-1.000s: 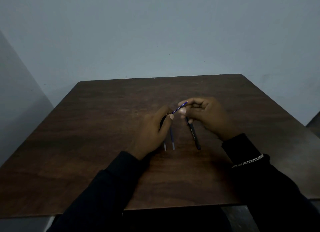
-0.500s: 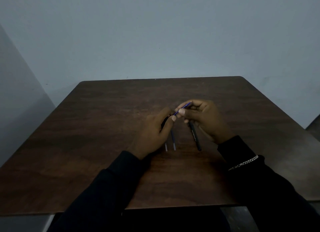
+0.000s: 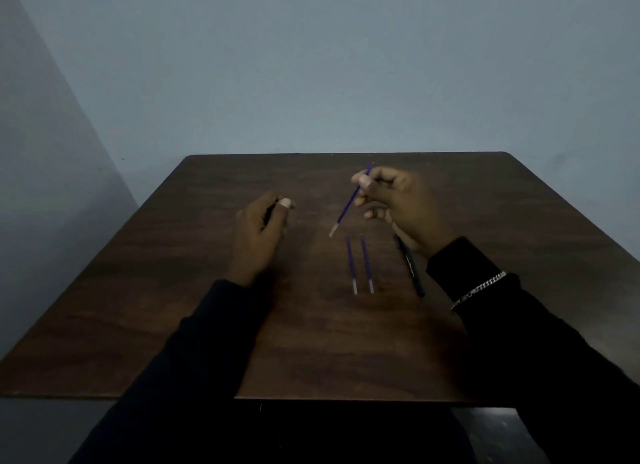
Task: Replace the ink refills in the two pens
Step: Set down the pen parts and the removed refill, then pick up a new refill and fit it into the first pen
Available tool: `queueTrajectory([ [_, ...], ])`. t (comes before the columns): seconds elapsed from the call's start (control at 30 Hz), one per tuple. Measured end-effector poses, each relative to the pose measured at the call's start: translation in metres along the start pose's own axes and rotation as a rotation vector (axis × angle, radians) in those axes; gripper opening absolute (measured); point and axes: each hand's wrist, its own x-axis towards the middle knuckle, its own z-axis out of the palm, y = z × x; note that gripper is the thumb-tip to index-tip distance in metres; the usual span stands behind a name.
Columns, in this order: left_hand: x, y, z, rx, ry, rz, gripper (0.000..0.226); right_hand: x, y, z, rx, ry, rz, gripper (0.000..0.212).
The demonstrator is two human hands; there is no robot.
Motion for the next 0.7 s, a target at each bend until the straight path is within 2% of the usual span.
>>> queueTrajectory([
  [0.17, 0.005, -0.004, 0.004, -0.028, 0.079, -0.058, 0.032, 0.025, 0.005, 0.033, -0.177, -0.122, 0.181, 0.012],
  [0.3, 0.005, -0.006, 0.003, -0.022, 0.095, -0.079, 0.032, 0.042, 0.016, 0.063, -0.39, -0.115, 0.317, 0.018],
  [0.47, 0.007, -0.007, 0.001, -0.002, 0.094, -0.105, 0.031, 0.061, 0.03, 0.092, -0.718, -0.106, 0.382, 0.013],
  [0.7, 0.008, -0.003, 0.0, -0.031, 0.092, -0.112, 0.029, 0.061, 0.031, 0.103, -0.827, -0.06, 0.43, 0.019],
])
